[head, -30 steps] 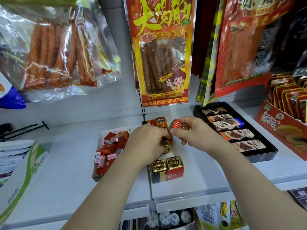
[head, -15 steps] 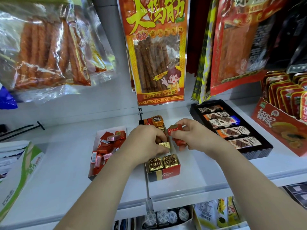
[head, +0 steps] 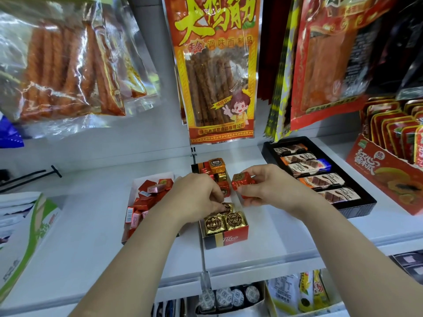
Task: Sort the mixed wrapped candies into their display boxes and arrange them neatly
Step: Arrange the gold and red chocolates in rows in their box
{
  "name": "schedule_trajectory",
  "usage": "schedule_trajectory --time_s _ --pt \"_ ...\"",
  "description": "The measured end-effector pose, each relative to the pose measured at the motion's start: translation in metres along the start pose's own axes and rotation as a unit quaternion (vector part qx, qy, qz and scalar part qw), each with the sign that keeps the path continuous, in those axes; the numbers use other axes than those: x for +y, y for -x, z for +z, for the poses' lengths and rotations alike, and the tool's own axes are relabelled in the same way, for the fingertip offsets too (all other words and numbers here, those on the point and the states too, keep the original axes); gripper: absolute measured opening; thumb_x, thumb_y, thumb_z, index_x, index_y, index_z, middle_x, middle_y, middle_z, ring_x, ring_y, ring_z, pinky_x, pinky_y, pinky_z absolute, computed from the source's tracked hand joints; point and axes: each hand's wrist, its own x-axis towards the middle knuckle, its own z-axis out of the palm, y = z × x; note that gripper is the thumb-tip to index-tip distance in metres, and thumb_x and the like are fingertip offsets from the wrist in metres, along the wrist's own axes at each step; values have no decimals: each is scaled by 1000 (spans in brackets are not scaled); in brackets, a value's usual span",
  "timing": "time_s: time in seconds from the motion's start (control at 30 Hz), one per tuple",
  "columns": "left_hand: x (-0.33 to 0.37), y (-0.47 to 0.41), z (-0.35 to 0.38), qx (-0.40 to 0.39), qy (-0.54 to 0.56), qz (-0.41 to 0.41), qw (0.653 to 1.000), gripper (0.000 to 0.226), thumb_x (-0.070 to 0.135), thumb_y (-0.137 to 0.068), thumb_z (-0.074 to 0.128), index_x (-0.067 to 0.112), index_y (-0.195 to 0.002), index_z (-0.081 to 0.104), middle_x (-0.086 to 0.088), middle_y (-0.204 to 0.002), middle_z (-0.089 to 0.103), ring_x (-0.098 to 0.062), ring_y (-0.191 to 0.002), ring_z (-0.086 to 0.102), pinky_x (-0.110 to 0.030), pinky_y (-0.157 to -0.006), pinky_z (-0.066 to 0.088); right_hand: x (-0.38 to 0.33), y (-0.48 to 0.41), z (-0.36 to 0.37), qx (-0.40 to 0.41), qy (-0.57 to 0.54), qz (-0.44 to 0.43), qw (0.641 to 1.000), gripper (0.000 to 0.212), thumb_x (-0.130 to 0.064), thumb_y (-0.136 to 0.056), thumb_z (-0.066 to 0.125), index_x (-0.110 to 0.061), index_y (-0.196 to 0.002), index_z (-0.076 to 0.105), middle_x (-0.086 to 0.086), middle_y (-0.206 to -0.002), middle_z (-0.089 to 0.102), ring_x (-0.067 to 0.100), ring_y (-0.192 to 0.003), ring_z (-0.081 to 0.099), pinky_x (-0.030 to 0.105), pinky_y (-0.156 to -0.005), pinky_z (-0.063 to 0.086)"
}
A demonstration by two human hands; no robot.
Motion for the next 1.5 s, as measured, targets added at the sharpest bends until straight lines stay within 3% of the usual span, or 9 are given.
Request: schedule_trajectory --time_s 0.2,0.5,0.67,0.8,0.9,1.0,1.17,1.4,1.5 --pt "2 -5 4 24 -45 -25 998 22 50 -79 70 34 -94 75 13 -93 50 -12 -99 33 -37 -84 32 -3 1 2 2 15 -8 1000 14 -1 -83 68 -3 -97 69 5 -75 68 14 -67 68 20 -64 56" --pt "0 -5 11 62 -27 -24 997 29 58 -76 69 33 -91 74 11 -96 53 -10 -97 33 -30 -73 23 -6 3 5 26 37 -45 998 18 -2 -81 72 -6 -98 70 -1 -78 68 4 -61 67 15 -60 52" --pt "-4 -4 10 81 54 -18 995 23 51 -81 67 30 -84 76 14 -84 60 -8 -92 51 -33 -76 43 -7 -1 9 36 36 -47 998 19 -6 -80 74 -7 -98 70 5 -73 68 4 -52 63 14 -53 48" --pt "-19 0 -4 165 75 -56 982 11 30 -87 67 26 -86 78 21 -71 53 0 -70 51 -21 -66 41 -1 -6 8 70 87 -56 992 22 -21 -73 82 -21 -94 74 4 -83 73 11 -70 66 28 -70 54" --pt "-26 4 -4 166 20 -85 982 14 39 -85 67 28 -84 75 17 -75 53 -5 -77 50 -23 -61 38 -1 -7 11 86 73 -60 992 20 -23 -75 81 -22 -93 74 -5 -88 74 9 -84 67 30 -83 54" --pt "-20 4 0 168 -37 -99 980 25 53 -81 65 28 -86 69 10 -87 61 -13 -90 51 -28 -65 46 -4 -6 16 98 104 -71 987 21 -24 -76 80 -21 -95 73 -6 -94 71 9 -88 65 26 -82 51" --pt "-13 -1 6 149 -102 -102 978 37 52 -80 64 27 -108 66 2 -98 59 -20 -102 50 -31 -68 42 -8 -4 16 113 96 -94 985 24 -20 -77 79 -17 -100 73 -8 -89 67 10 -85 65 24 -78 51" --pt "-8 6 -8 146 -80 -50 985 32 45 -76 69 27 -101 62 8 -95 58 -12 -92 45 -27 -67 37 -5 -7 20 102 110 -110 983 32 -20 -69 85 -21 -99 74 -4 -88 72 8 -79 67 30 -80 54" --pt "-5 12 -13 115 -60 -40 991 31 39 -75 71 31 -103 60 10 -92 57 -11 -86 50 -25 -61 36 -5 -6 20 99 93 -118 984 31 -17 -69 84 -21 -98 74 -9 -78 70 -8 -55 57 12 -62 46"
